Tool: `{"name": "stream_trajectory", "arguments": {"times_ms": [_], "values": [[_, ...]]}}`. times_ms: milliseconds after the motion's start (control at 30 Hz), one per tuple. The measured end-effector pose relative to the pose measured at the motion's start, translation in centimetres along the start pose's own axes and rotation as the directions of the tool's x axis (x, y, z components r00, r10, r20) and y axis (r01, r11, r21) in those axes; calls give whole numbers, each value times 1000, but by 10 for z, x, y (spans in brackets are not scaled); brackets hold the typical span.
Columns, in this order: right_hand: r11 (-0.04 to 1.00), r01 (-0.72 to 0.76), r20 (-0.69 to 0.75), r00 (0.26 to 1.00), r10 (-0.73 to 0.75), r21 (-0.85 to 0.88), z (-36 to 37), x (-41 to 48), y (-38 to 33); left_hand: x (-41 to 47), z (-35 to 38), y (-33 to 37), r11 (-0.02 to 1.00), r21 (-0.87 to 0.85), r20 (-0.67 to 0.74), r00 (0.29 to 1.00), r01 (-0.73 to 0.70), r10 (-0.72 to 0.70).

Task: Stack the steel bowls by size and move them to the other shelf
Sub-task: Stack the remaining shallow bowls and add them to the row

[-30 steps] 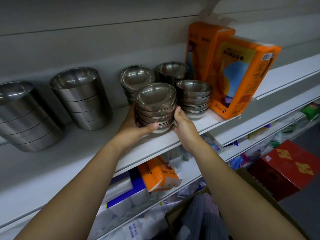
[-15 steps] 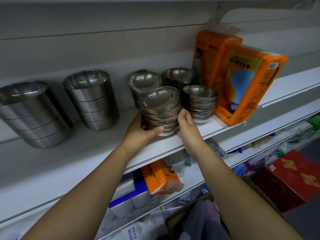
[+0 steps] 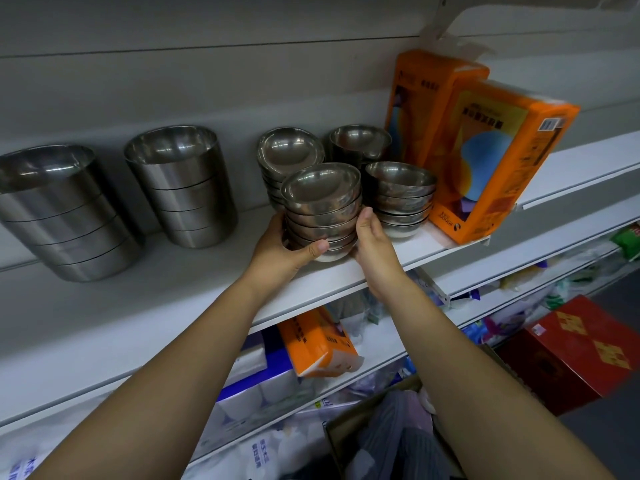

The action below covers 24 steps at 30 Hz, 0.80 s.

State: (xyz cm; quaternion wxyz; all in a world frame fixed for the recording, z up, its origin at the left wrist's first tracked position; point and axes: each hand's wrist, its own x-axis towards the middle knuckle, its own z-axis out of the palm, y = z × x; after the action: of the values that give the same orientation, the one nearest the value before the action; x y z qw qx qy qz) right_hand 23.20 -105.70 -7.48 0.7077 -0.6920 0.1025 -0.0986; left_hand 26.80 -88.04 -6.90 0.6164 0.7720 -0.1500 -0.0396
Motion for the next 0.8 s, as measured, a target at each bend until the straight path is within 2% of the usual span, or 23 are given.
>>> {"name": "stream_trajectory", "arguments": {"times_ms": [100, 200, 267, 367, 467, 533, 667, 800], "values": [[999, -10, -39, 999, 8, -43, 4, -10, -10, -2, -2, 3, 1000, 27, 13, 1000, 8, -8], [996, -3, -139, 990, -10, -94, 6, -20, -18, -10, -9, 9, 996, 87, 36, 999, -11, 8], [982, 27, -227, 971, -70, -187, 7, -29, -22, -21, -18, 15, 987, 156, 33, 999, -24, 19], [946, 60, -286, 946, -156, -318, 11, -45, -27, -40, -39, 19, 953, 302, 6, 1000, -11, 9], [879, 88, -265, 935, -235, -469, 21, -68, -28, -67, -74, 15, 840, 540, 7, 998, -50, 55], [828, 114, -239, 928, -286, -549, 35, -88, -27, -90, -100, 14, 771, 635, 3, 998, -44, 55], [748, 150, -138, 942, -308, -646, 83, -131, -21, -147, -155, 12, 694, 720, -48, 998, 2, 46], [736, 203, -2, 964, -268, -646, 154, -180, -19, -214, -215, 7, 671, 736, -143, 989, 87, 28]]}}
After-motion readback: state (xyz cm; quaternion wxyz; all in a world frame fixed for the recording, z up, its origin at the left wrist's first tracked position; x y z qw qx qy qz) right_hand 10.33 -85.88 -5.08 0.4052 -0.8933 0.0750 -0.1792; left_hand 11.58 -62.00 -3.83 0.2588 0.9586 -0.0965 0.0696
